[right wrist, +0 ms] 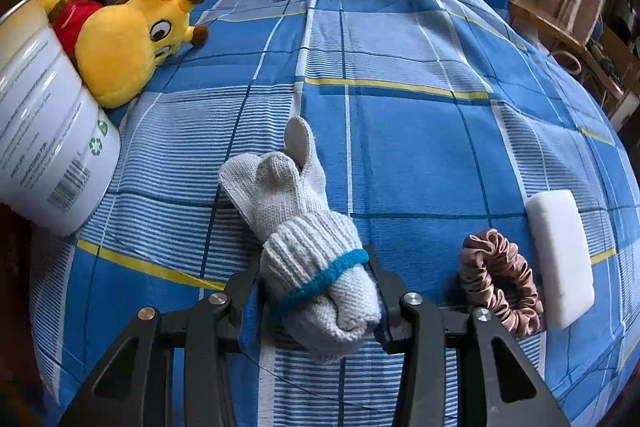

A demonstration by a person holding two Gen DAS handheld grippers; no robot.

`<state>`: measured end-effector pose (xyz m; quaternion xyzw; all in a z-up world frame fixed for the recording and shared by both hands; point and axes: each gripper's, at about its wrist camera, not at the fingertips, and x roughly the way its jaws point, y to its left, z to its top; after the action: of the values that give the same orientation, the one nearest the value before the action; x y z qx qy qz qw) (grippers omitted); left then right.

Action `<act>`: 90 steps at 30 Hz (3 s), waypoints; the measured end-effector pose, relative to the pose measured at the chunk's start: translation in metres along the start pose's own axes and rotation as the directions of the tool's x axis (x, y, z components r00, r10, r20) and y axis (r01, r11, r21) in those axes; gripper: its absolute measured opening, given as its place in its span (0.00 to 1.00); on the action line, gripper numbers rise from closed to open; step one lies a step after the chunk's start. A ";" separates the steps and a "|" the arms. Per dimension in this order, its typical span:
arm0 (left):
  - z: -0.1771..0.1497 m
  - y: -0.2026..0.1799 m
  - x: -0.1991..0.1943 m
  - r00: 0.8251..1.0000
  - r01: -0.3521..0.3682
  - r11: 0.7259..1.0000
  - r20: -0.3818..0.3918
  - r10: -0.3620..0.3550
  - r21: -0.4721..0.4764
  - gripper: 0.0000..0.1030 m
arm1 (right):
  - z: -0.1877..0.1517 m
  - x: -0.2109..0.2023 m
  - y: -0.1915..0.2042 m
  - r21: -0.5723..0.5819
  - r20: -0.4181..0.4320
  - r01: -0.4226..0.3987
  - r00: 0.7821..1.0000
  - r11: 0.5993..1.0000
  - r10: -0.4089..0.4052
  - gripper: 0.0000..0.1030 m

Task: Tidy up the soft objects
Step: 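Lower the Tempo pack onto the gold tray and open the left tool, then lift the white knitted sock with the right tool over the gold tray, then lower the white sock onto the gold tray and open the right tool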

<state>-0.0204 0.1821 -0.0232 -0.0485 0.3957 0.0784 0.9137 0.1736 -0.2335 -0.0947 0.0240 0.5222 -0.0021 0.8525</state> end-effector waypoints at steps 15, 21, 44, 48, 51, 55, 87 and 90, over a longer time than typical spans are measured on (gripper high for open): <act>-0.002 0.001 -0.007 0.999 0.037 0.999 0.019 -0.038 0.019 0.62 | 0.070 -0.003 0.008 0.115 -0.029 0.042 0.999 0.993 -0.038 0.39; -0.004 0.002 -0.006 0.999 0.039 0.999 0.012 -0.039 0.028 0.62 | 0.117 -0.017 0.033 0.108 0.018 0.065 0.998 0.992 -0.067 0.39; -0.006 0.030 -0.009 1.000 -0.002 0.999 0.021 0.003 -0.051 0.62 | 0.084 -0.135 0.313 -0.521 0.101 -0.316 0.900 0.793 0.425 0.39; -0.007 0.044 -0.013 0.999 -0.029 0.996 0.028 0.032 -0.085 0.62 | 0.023 -0.120 0.316 -0.539 0.042 -0.331 0.908 0.775 0.417 0.39; -0.008 0.051 -0.014 0.999 -0.039 0.993 0.024 0.042 -0.108 0.62 | -0.017 -0.103 0.311 -0.525 0.024 -0.278 0.940 0.804 0.341 0.39; -0.010 0.051 -0.014 0.999 -0.036 0.993 0.024 0.038 -0.110 0.62 | -0.045 -0.093 0.305 -0.493 0.008 -0.244 0.959 0.835 0.285 0.41; -0.007 -0.001 -0.037 0.997 0.036 0.999 0.062 -0.038 0.021 0.68 | -0.047 -0.122 0.146 -0.256 0.110 -0.244 0.954 0.935 0.279 0.61; -0.007 -0.009 -0.038 0.997 0.047 0.998 0.059 -0.050 0.043 0.68 | -0.036 -0.120 0.113 -0.198 0.144 -0.188 0.965 0.962 0.219 0.61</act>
<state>-0.0496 0.1681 0.0000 -0.0366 0.3684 0.0494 0.9276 0.0904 -0.1214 -0.0002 -0.0006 0.4429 0.1316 0.8868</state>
